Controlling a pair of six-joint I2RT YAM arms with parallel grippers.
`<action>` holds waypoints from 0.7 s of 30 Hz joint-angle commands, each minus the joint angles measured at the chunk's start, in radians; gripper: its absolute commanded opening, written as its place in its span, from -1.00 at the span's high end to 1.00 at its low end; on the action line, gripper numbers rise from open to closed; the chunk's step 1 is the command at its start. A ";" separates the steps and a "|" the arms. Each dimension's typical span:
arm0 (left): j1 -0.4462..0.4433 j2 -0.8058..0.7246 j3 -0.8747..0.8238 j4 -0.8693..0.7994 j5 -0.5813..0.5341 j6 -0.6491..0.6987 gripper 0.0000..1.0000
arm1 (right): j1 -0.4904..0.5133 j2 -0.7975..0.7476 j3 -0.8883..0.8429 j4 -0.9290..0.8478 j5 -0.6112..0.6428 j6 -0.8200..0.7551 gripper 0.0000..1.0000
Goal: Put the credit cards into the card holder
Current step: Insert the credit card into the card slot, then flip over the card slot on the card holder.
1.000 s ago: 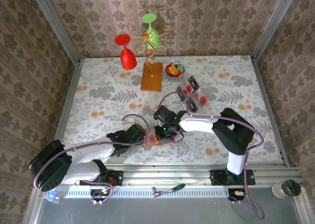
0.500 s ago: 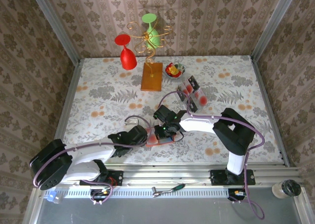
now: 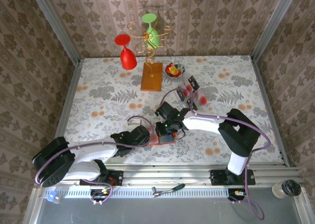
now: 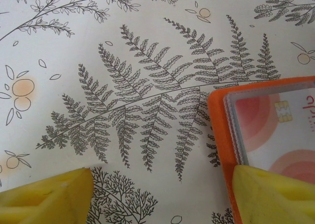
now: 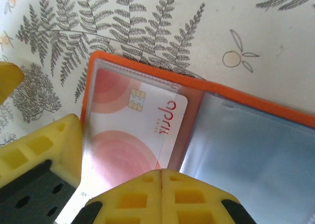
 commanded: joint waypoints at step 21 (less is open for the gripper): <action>-0.031 -0.016 0.142 -0.032 -0.004 0.010 -0.53 | -0.150 -0.072 -0.067 -0.035 -0.007 -0.060 0.85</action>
